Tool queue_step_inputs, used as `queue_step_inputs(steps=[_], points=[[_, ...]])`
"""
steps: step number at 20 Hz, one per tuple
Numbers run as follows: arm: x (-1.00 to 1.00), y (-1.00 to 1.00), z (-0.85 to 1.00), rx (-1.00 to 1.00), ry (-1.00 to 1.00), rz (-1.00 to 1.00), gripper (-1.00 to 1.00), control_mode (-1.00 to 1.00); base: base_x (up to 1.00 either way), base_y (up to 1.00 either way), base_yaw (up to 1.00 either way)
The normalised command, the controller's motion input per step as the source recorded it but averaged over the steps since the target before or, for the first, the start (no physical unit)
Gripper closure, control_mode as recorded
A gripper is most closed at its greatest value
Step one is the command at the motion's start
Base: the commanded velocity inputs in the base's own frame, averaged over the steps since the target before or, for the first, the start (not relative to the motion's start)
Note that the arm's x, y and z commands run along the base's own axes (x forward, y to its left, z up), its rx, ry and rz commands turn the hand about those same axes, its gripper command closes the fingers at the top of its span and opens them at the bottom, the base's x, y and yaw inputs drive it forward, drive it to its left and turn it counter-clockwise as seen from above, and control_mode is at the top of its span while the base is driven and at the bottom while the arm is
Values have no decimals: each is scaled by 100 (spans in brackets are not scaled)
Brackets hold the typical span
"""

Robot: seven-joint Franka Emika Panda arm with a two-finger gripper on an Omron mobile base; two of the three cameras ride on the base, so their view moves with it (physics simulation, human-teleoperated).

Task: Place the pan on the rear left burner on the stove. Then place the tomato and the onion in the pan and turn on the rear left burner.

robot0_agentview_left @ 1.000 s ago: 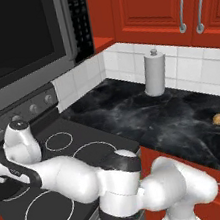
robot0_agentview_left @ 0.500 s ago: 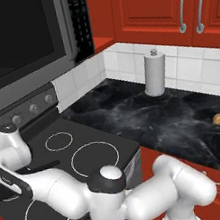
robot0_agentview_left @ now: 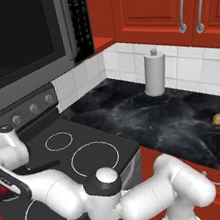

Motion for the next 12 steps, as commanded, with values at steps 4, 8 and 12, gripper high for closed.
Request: queue_step_inputs(steps=[4, 8, 12], points=[[-9, 0, 47, 0, 0, 0, -100, -100, 0, 0, 0], [-14, -22, 48, 0, 0, 0, -100, -100, 0, 0, 0], [-8, -78, 4, -6, 0, 0, -100, -100, 0, 0, 0]])
